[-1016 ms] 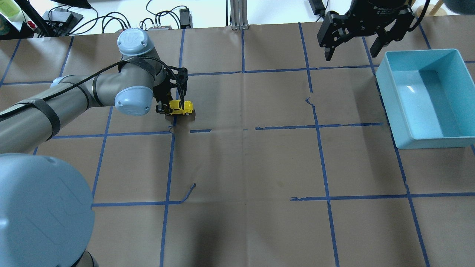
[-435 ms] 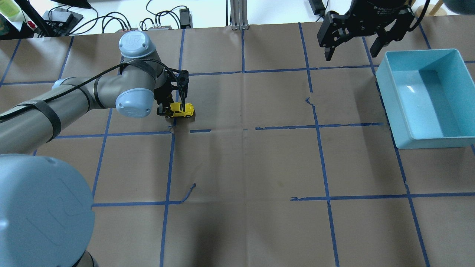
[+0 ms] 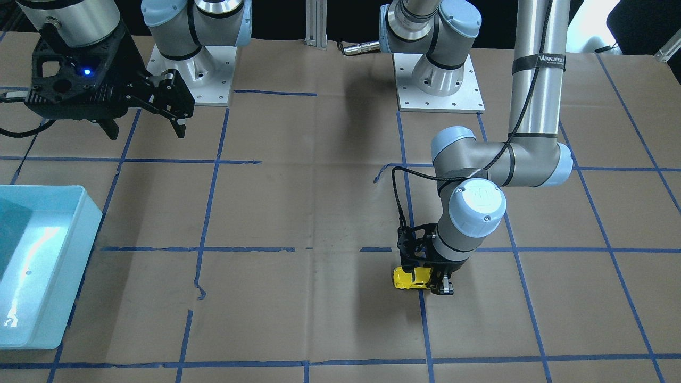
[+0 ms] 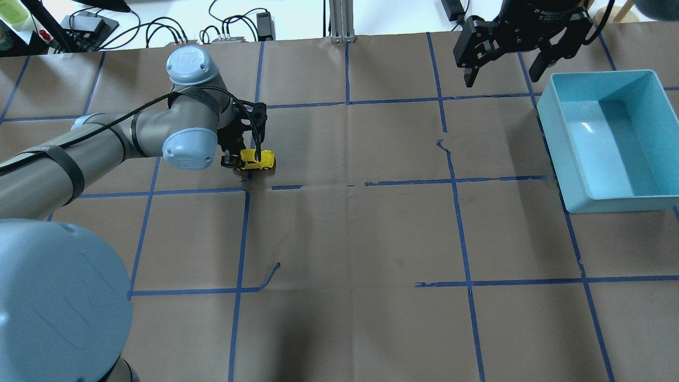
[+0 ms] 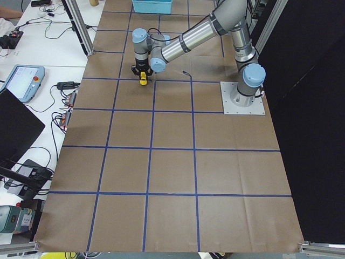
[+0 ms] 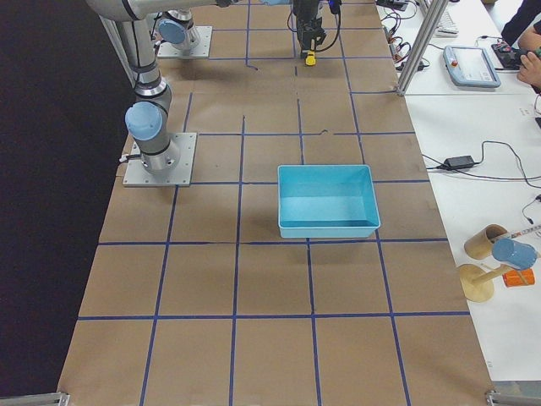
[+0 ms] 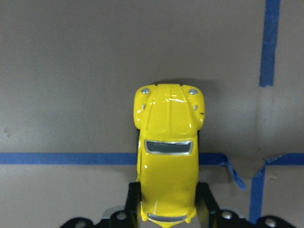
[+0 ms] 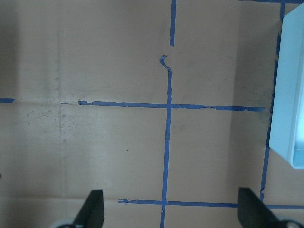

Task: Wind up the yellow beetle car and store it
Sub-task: 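Keep dragging the car backward with the left gripper to wind it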

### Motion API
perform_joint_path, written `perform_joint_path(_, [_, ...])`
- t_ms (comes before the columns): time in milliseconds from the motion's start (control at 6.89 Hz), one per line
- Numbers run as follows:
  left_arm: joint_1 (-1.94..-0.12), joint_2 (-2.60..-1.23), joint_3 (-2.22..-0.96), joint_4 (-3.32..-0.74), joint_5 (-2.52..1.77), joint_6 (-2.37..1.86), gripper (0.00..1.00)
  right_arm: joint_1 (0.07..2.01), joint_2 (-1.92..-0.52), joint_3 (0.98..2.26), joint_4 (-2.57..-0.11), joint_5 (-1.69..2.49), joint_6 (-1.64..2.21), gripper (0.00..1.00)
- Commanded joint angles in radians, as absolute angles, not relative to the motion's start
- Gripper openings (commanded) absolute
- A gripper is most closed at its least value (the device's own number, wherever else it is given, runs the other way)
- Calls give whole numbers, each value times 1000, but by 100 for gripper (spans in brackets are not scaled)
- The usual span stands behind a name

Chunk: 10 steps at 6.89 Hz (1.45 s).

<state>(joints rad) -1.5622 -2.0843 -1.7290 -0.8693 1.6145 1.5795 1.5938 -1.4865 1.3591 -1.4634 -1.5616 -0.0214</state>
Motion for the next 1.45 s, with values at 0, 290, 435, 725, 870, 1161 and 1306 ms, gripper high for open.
perform_joint_path(0, [-1554, -2102, -1727, -865, 1617, 1589, 34, 1594, -1486, 1359, -1463, -1562, -21, 100])
perform_joint_path(290, [-1536, -2102, -1727, -865, 1620, 1611, 34, 1594, -1486, 1359, -1463, -1562, -21, 100])
perform_joint_path(435, [-1529, -2100, -1727, -868, 1621, 1620, 34, 1594, -1486, 1359, -1463, -1562, -21, 100])
perform_joint_path(725, [-1519, -2095, -1724, -873, 1621, 1628, 34, 1594, -1486, 1359, -1463, -1562, -21, 100])
perform_joint_path(870, [-1517, -2092, -1723, -873, 1632, 1634, 34, 1594, -1486, 1359, -1465, -1562, -21, 100])
perform_joint_path(1161, [-1502, -2092, -1724, -876, 1657, 1646, 33, 1594, -1486, 1359, -1463, -1562, -21, 100])
perform_joint_path(1306, [-1500, -2092, -1724, -876, 1658, 1651, 33, 1594, -1486, 1359, -1465, -1562, -21, 100])
